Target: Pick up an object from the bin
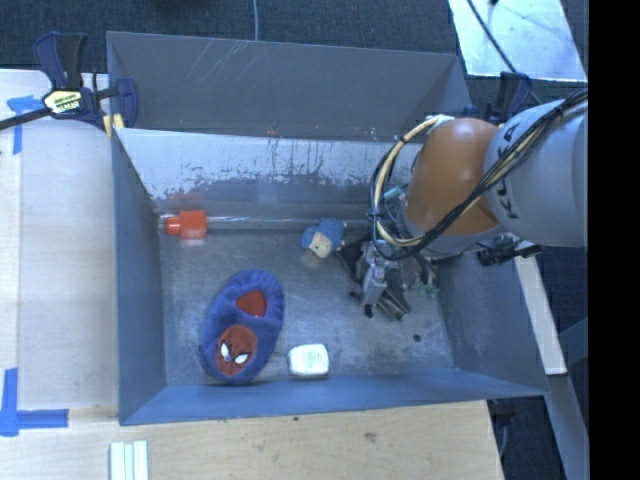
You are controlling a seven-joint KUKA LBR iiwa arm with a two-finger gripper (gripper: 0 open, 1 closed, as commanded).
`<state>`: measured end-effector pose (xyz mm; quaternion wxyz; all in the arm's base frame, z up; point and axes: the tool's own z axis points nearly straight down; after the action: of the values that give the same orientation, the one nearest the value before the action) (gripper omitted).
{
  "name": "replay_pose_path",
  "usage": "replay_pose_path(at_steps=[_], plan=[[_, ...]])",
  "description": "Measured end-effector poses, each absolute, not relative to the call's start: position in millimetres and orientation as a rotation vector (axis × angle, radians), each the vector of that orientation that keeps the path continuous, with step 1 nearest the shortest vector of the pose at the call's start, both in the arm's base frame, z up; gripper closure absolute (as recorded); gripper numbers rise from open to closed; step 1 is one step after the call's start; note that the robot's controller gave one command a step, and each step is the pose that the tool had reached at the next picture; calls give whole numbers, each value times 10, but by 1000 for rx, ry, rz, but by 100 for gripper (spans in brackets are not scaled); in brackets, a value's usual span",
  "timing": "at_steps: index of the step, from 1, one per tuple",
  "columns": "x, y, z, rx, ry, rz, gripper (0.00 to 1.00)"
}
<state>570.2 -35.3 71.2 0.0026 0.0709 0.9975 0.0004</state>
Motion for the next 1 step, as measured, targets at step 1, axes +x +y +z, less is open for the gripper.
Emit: replay_pose_path(at_steps=[1], plan=[[5846, -478, 1518, 222, 3126, -1, 100]])
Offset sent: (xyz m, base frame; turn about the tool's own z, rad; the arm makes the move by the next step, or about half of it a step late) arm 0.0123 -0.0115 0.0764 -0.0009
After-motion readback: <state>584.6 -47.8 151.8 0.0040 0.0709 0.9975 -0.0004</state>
